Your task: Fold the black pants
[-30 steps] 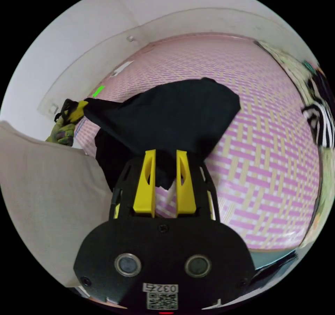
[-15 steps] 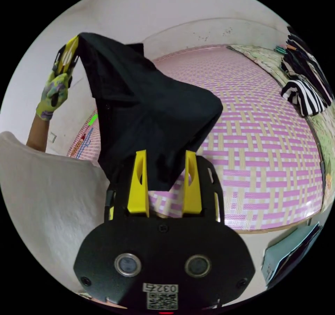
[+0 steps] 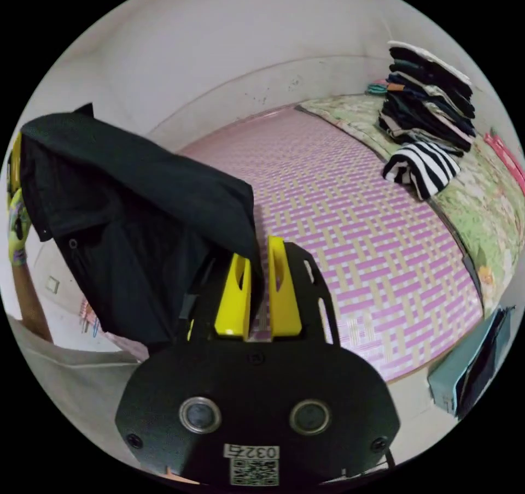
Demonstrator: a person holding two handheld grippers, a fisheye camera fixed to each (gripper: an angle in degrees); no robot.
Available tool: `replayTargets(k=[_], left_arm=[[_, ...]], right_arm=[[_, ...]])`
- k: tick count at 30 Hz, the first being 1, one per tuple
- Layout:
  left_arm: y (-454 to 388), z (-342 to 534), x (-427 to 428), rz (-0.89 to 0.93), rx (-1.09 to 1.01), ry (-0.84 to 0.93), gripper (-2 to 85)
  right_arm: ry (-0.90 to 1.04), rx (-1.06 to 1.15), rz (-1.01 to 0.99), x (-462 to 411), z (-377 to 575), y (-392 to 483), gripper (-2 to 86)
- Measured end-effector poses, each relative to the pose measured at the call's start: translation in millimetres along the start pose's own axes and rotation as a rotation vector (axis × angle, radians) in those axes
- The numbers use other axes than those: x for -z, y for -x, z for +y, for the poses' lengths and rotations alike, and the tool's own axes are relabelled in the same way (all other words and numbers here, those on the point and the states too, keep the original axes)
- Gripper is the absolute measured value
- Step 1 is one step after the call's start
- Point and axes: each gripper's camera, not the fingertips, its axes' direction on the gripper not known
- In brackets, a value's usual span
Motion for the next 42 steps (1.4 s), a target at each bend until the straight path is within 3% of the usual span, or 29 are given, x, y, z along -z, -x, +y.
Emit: replayTargets(k=[7, 11, 13, 16, 17, 18, 21, 24, 30, 33, 38, 42], left_arm=[[-56.1, 25.7, 117.8, -0.059, -0.095, -0.120, -0.9], [-110.6, 15.4, 181.0, -0.203, -0.199, -0.209, -0.9], [-117.9, 5.6, 209.0, -0.255, -0.251, -0.320, -0.9], [-84.5, -18.1, 259.8, -0.476, -0.173, -0.439, -0.9], [-54.9, -24.9, 270.9, -0.656, -0.085, -0.405, -0.9], [-16.8, -19.6, 279.0, -0.725, 0.034, -0.383, -0.9], [64.6, 39.6, 276.9, -0.509, 0.207, -0.399, -0.9], [100.2, 118.8, 252.5, -0.515, 0.345, -0.345, -0.8], [135.2, 235.3, 183.8, -0.596, 0.650, -0.143, 0.7], [154.1, 273.0, 153.0, -0.609, 0.831, -0.071, 4.9], [178.6, 297.8, 113.1, -0.587, 0.973, -0.038, 6.3], [206.8, 286.9, 70.7, -0.575, 1.023, -0.019, 4.1]], right_arm=[[-0.197, 0.274, -0.073, 145.5, -12.3, 76.1, -0.8], [-0.329, 0.603, 0.019, 235.5, -63.4, 173.3, -0.8], [-0.311, 0.648, 0.024, 235.6, -108.5, 203.5, -0.7], [-0.156, 0.689, -0.160, 174.3, -197.7, 236.5, 0.0], [-0.036, 0.674, -0.199, 124.3, -228.0, 251.6, 0.7], [0.115, 0.652, -0.199, 65.9, -247.4, 265.1, 1.8], [0.346, 0.620, 0.052, -55.1, -234.2, 283.4, 3.6], [0.374, 0.531, 0.021, -99.4, -195.0, 267.8, 4.0], [0.307, 0.317, -0.112, -94.8, -120.9, 183.3, 4.6], [0.292, 0.189, -0.081, -80.0, -74.8, 132.1, 4.8], [0.186, -0.097, -0.112, -37.4, -0.5, 57.9, 6.2], [0.180, -0.186, -0.070, -19.6, 33.7, 28.6, 9.7]])
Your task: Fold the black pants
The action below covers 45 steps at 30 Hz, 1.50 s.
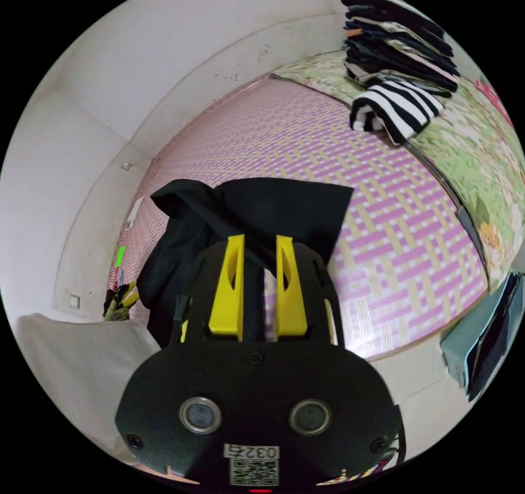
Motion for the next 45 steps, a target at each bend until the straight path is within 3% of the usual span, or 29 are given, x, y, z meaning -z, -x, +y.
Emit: replayTargets(k=[6, 15, 19, 25, 29, 32, 35, 42, 45], left_arm=[[-57.2, -8.6, -26.9, 0.052, -0.088, -0.054, -1.0], [-109.7, -5.3, -38.8, 0.074, -0.147, -0.132, -1.1], [-137.3, -0.3, -43.1, 0.035, -0.201, -0.142, -1.0], [-141.2, 8.5, -65.8, 0.012, -0.174, -0.119, 1.1], [-135.9, 17.7, -76.3, 0.013, -0.125, -0.205, 1.4], [-134.8, 13.4, -88.8, 0.023, -0.090, -0.212, -0.4], [-165.9, 20.1, -81.8, 0.064, -0.191, -0.228, -0.8], [-291.5, 76.7, 48.4, 0.023, -0.601, -0.384, -0.9], [-334.1, 74.2, 94.2, 0.008, -0.656, -0.466, -0.8]], right_arm=[[0.045, 0.069, 0.113, -2.2, 12.2, -3.5, 12.1], [0.229, 0.285, 0.112, -49.0, 12.8, 37.1, 11.2], [0.207, 0.361, 0.051, -38.8, 10.8, 58.6, 12.0], [0.264, 0.455, 0.148, -41.1, 22.8, 81.6, 13.3], [0.363, 0.476, 0.269, -74.9, 25.6, 87.0, 4.9], [0.262, 0.451, 0.274, -54.9, 15.2, 91.7, -0.1], [0.112, 0.445, 0.271, 3.7, 1.4, 103.8, -0.8], [-0.248, 0.437, 0.317, 207.2, -51.6, 120.9, -1.0], [-0.332, 0.419, 0.253, 260.2, -110.6, 120.5, -0.9]])
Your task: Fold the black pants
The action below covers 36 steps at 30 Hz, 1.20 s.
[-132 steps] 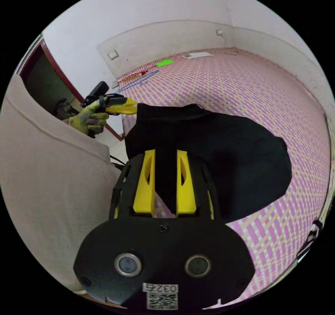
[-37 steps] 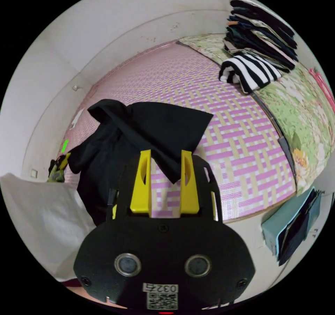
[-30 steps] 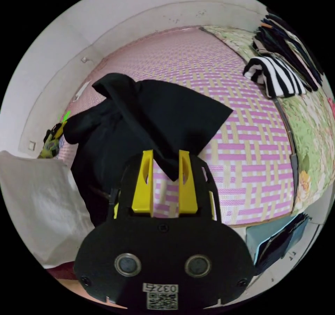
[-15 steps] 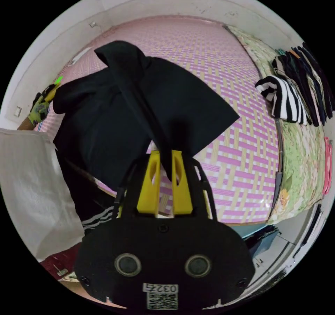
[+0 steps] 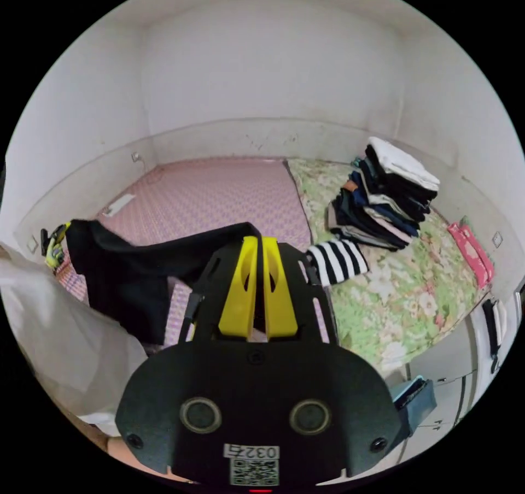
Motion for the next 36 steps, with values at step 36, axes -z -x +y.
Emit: replayTargets(k=[36], left_arm=[[183.0, 191.3, -59.8, -0.341, 0.795, 0.035, 6.9]], right_arm=[[0.884, -0.403, -0.907, -459.9, 86.8, 80.7, 9.8]])
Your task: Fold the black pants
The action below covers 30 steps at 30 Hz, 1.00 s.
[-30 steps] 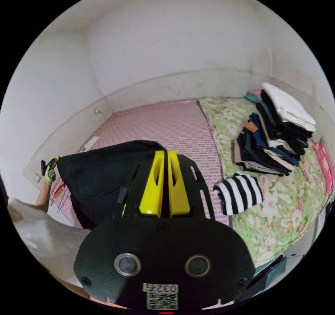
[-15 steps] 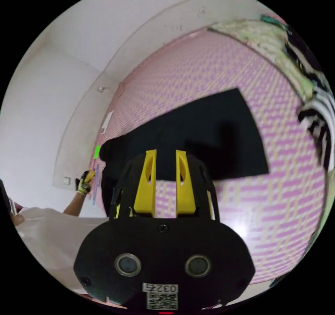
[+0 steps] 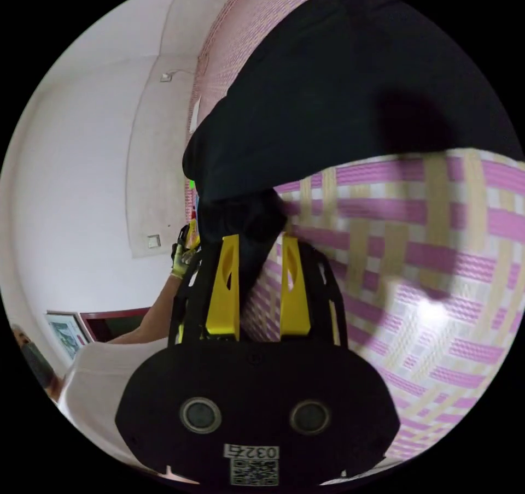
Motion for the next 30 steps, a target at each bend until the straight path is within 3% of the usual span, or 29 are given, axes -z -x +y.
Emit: replayTargets(k=[3, 7, 10, 12, 14, 16, 18, 22, 27, 30], left_arm=[[3.7, -1.6, -9.7, 0.050, 0.024, 0.008, 1.3], [-15.2, 14.9, 2.7, 0.091, -0.078, -0.010, -0.7], [-23.8, 47.1, 17.9, 0.323, -0.131, 0.028, -0.9], [-24.7, 81.0, 27.8, 0.539, -0.145, 0.075, -0.9], [-20.9, 102.8, 33.0, 0.638, -0.151, 0.094, -0.9], [-9.4, 117.6, 35.0, 0.635, -0.124, 0.090, -0.9], [28.8, 128.3, 33.3, 0.536, 0.031, 0.044, -0.9], [70.0, 139.7, 31.1, 0.513, 0.163, -0.015, -0.9], [44.6, 131.9, 34.3, 0.544, 0.064, -0.009, -1.0], [10.5, 117.6, 29.9, 0.551, -0.002, 0.004, -0.9]], right_arm=[[-0.028, -0.010, -0.045, 5.8, -7.5, -3.7, 1.7], [-0.091, 0.133, -0.038, 53.7, 7.4, 24.9, -0.6], [-0.183, 0.231, -0.077, 118.7, 35.8, 62.1, -0.7], [-0.258, 0.344, -0.017, 178.0, 46.6, 110.8, -0.2], [-0.328, 0.417, 0.057, 217.2, 45.1, 150.0, 1.0], [-0.408, 0.515, 0.088, 243.1, 39.0, 185.4, 3.8], [-0.389, 0.559, 0.101, 253.0, 16.8, 209.2, 6.8], [-0.375, 0.458, 0.085, 244.5, 18.1, 176.0, 6.9], [-0.155, 0.188, 0.286, 157.2, 92.0, 28.1, 8.1], [-0.064, 0.245, 0.276, 101.1, 158.1, -10.6, 9.3]])
